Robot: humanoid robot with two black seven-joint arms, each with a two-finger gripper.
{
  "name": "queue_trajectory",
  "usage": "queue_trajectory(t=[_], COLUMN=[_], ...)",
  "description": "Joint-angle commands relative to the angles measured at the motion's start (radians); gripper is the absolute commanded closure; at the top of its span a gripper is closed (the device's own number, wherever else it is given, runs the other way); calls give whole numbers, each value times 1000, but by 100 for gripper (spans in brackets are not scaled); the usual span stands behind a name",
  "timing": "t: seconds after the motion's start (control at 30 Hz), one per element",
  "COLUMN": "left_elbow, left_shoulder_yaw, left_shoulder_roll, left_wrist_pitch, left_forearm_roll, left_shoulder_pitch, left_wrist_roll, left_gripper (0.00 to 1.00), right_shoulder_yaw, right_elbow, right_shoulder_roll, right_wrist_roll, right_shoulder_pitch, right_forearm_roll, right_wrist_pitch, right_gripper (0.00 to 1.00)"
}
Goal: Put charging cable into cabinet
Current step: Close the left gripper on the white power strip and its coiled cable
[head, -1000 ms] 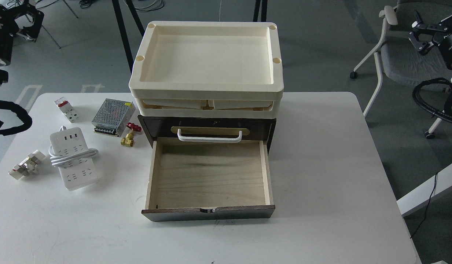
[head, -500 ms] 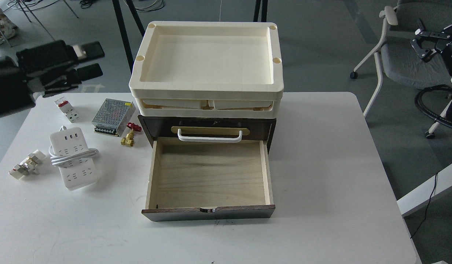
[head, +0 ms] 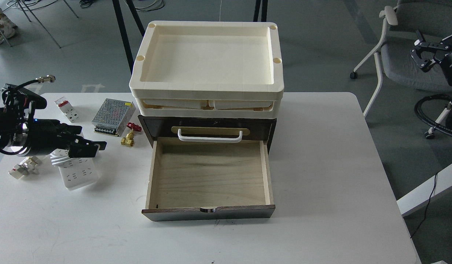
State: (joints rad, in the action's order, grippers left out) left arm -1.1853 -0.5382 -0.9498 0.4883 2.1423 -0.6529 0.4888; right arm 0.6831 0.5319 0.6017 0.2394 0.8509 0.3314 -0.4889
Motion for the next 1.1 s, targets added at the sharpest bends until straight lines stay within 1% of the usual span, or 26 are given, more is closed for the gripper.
queue_trajectory(t=[0.0, 0.17, 0.47, 0.6, 0.73, 0.83, 1.07], left_elbow=[30, 84, 237, 274, 280, 300, 377], left_shoulder_yaw=[27, 27, 29, 29, 33, 72, 99], left_shoulder_roll=[37, 45, 118, 126, 128, 128, 143], left_wrist_pitch=[0, 0, 0, -36, -37, -43, -115], left_forearm_roll=[39, 39, 39, 39, 39, 39, 39], left_shoulder_pitch=[-4, -2, -2, -4, -2, -5, -14], left_wrist_roll=[0, 0, 0, 0, 0, 0, 0], left_gripper=[1, 1, 1, 2, 2, 2, 3], right_shoulder_yaw=[1, 1, 4, 4, 4, 4, 4], right_elbow=[-1, -1, 0, 0, -1, 0, 0], right_shoulder_roll=[18, 23, 21, 21, 21, 21, 21], right_wrist_roll=[0, 0, 1, 1, 1, 1, 1], right_shoulder_pitch=[-9, -23, -36, -38, -38, -39, -47], right_forearm_roll=[0, 0, 0, 0, 0, 0, 0], right_wrist_pitch=[0, 0, 0, 0, 0, 0, 0], right_gripper=[0, 0, 0, 0, 0, 0, 0])
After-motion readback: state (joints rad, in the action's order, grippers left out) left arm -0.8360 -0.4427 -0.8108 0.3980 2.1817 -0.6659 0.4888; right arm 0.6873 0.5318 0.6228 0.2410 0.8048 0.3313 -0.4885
